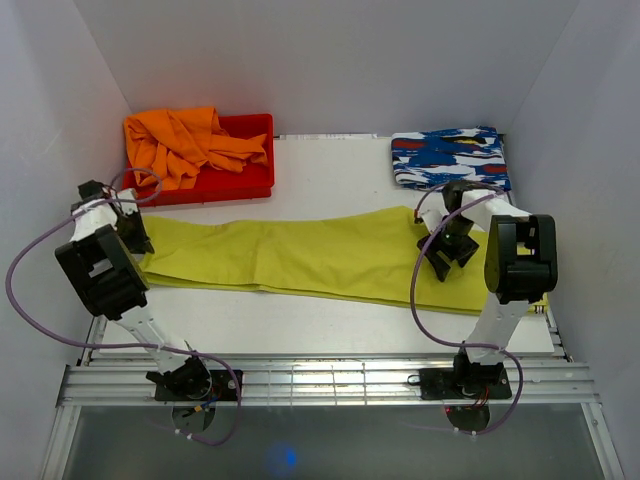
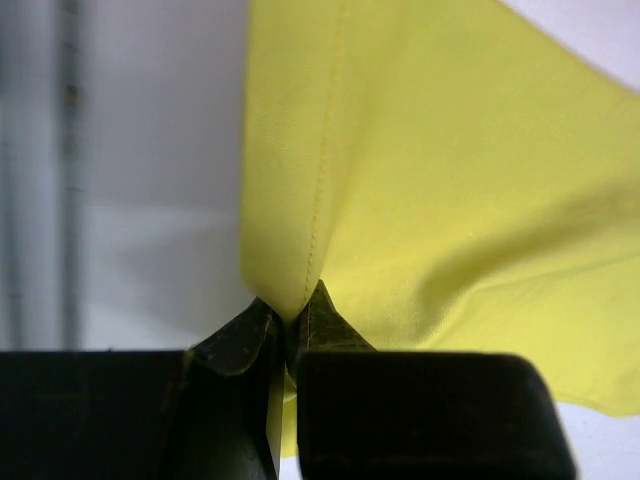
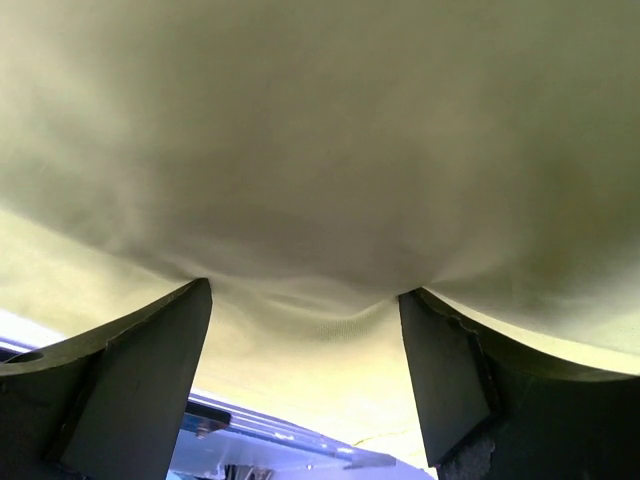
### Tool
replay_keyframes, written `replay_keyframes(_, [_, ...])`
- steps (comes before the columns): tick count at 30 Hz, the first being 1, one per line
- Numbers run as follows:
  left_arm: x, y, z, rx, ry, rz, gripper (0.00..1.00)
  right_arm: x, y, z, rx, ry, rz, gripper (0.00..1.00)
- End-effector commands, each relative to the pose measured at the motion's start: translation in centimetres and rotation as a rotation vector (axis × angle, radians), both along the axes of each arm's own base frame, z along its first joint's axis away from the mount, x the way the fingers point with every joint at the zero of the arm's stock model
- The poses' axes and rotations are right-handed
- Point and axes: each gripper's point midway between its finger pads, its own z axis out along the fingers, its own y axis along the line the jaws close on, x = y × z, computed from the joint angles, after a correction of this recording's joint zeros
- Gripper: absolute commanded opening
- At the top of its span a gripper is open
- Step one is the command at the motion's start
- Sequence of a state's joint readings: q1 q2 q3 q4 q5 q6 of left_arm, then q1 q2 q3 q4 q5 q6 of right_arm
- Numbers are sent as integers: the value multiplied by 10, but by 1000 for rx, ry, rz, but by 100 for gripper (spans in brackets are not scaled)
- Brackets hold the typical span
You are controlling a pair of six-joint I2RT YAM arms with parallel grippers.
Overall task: Fold and stack the trousers
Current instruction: Fold the trousers
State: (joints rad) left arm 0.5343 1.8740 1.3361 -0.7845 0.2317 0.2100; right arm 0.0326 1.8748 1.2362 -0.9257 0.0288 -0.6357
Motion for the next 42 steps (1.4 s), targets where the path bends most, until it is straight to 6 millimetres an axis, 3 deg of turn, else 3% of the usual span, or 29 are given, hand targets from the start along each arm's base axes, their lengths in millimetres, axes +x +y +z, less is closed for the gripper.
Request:
replay_keyframes(1, [17,50,82,96,-146,39,0,-6,72,14,280,6,77,81])
replay_keyframes(4, [15,63,110,151,-168,-16,0,-5,96,30,387,-11,103,86])
replay_keyframes(5, [19,66,129,188,-209,-29,0,-5,100,35,411,-15,104,87])
replay_keyframes(8, [23,54,160,191,-264,-89,0,5,107,55,453,-64,108,94])
replay_keyframes(9, [19,45,163,161,-254,-104,0,9,107,62,457,-82,105,96])
replay_keyframes(13, [28,-15,183,45,-325,-217,0,16,92,80,480,-116,34,92])
replay_keyframes(14, [34,-46,187,-5,-350,-277,0,16,88,82,480,-113,19,90])
replay_keyframes(16, [33,-84,190,-82,-363,-305,0,15,77,84,474,-108,-16,90])
replay_keyframes(17, [36,-116,190,-124,-363,-356,0,16,65,84,466,-115,-51,90])
replay_keyframes(19, [35,-149,182,-190,-342,-336,0,13,48,79,433,-111,-88,90])
replay_keyframes(20, [35,-176,177,-221,-322,-374,0,11,41,77,420,-111,-98,90])
replay_keyframes(22, [34,-201,166,-268,-302,-371,0,9,25,73,393,-108,-136,90])
replay_keyframes(23, [32,-224,162,-311,-277,-356,0,5,21,70,384,-98,-146,90])
replay_keyframes(25, [36,-239,150,-307,-272,-337,0,1,7,65,347,-91,-170,90])
replay_keyframes(26, [35,-262,146,-325,-253,-329,0,-2,5,62,338,-78,-179,90])
replay_keyframes(28, [48,-269,141,-285,-284,-274,0,-7,-3,57,311,-67,-191,90])
replay_keyframes(34, [63,-335,124,-305,-280,-269,0,-21,-9,48,272,-41,-192,90])
replay_keyframes(40, [56,-390,104,-300,-254,-301,0,-20,-10,46,265,-45,-200,90])
replay_keyframes(42, [55,-400,99,-304,-245,-300,0,-19,-10,47,265,-48,-201,90])
